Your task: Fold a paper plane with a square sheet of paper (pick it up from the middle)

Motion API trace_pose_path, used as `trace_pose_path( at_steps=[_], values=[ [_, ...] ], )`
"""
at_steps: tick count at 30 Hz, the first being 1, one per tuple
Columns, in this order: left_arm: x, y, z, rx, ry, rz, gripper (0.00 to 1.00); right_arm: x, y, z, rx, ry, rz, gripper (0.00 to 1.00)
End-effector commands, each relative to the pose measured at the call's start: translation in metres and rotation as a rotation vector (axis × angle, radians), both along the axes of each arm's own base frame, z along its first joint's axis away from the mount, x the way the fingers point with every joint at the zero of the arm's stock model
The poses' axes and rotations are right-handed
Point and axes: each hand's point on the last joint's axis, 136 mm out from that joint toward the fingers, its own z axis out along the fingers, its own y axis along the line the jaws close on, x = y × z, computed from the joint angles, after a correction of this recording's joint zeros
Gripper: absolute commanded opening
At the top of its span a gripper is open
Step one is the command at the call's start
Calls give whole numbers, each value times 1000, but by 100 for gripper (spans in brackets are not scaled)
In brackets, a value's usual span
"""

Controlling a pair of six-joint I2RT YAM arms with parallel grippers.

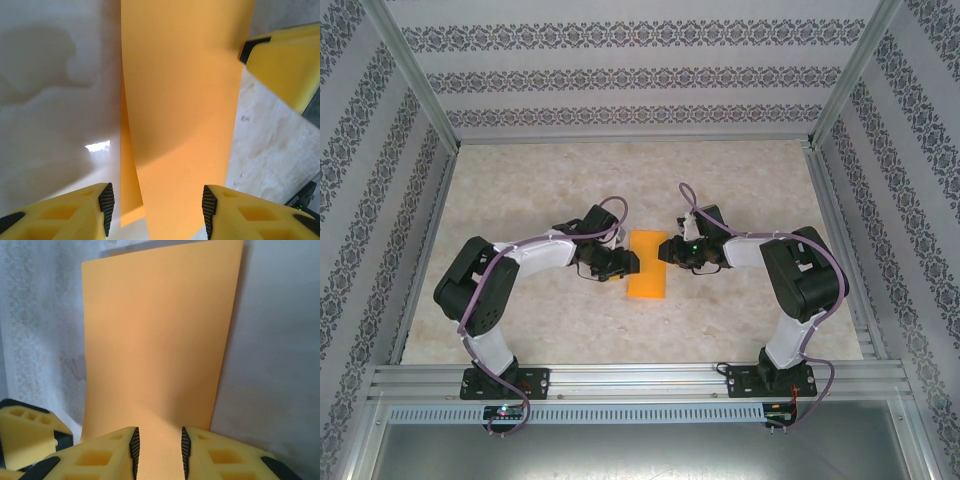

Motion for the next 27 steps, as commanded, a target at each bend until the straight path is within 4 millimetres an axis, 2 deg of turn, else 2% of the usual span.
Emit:
trace_pose_path(
  at_steps=[1, 9, 13, 18, 20, 23, 27],
  values=[
    [-10, -11, 9, -48, 2, 22, 53, -12, -15, -28, -71, 62, -31, 31],
    [-19, -26, 6, -82, 11, 22, 53, -16, -17, -32, -70, 67, -33, 30],
    [-11, -31, 19, -98, -23, 20, 50, -17, -18, -32, -71, 67, -34, 30],
    [-6, -25, 26, -46, -63, 8, 38, -14, -16, -26, -51, 53, -37, 30],
    [-4, -24, 25, -34, -73, 3, 30, -11, -14, -21, -35, 42, -40, 30],
    [1, -23, 27, -20, -94, -4, 17, -6, -12, -11, -10, 25, -44, 31],
    [4, -27, 29, -18, -115, -40, 9, 1, -11, 5, 32, -5, -61, 33]
  ],
)
